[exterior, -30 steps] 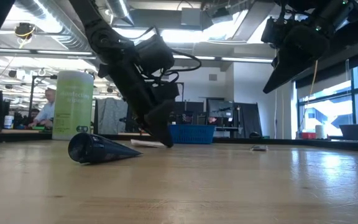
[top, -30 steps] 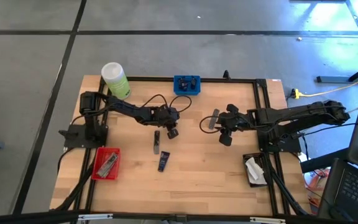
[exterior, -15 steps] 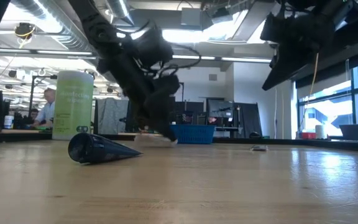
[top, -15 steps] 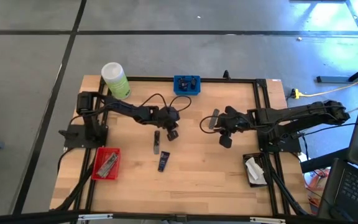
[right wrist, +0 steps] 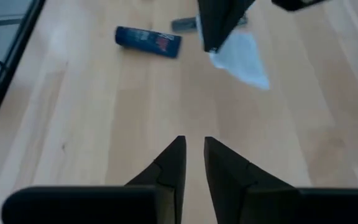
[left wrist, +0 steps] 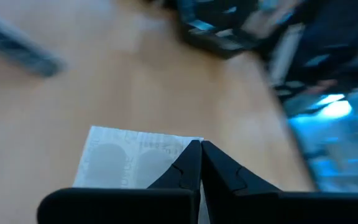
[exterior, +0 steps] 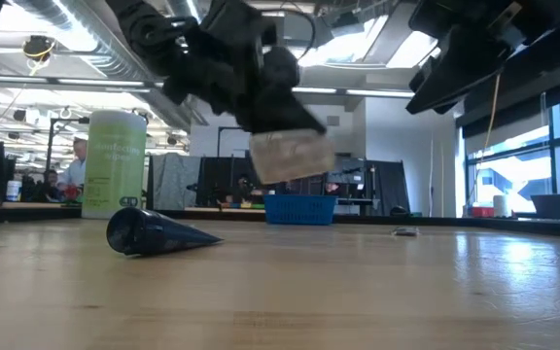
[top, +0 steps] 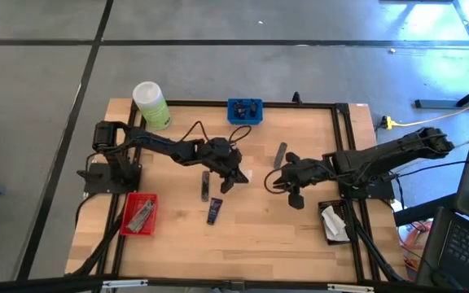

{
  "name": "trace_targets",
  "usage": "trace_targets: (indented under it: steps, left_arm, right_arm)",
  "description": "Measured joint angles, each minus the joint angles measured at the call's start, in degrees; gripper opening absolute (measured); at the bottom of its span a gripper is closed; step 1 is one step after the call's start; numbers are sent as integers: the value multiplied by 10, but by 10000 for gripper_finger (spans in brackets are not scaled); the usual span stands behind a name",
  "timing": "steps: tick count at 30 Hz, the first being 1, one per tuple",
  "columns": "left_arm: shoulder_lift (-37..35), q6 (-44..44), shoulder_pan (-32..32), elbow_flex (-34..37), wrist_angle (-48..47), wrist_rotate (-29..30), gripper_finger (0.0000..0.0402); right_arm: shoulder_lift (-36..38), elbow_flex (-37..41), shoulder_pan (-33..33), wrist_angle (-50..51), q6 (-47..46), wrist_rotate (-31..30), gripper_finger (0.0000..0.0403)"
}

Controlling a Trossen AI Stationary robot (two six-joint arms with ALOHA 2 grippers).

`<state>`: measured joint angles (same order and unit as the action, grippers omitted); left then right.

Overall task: Pick & Place Travel size toiletries
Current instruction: Put the white bandage pad into the black basket

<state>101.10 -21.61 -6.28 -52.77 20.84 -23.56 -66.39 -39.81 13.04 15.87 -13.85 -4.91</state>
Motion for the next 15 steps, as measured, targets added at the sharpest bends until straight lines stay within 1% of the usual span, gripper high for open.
trace_targets:
  steps: [4,9,11,15]
  left_arm:
    - [0,-24,13,0,68,-55,2]
    - [0,-59,26,0,146,-118,2]
    - [0,-80,31,0,154,-121,2]
    - [0,-130,34,0,169,-118,2]
  right_arm:
    - [-24,0,17,-25,15,-1,70]
    - [-45,0,21,-68,47,-7,89]
    - [-45,0,21,-83,70,-19,97]
    - [-45,0,21,-107,110,-63,114]
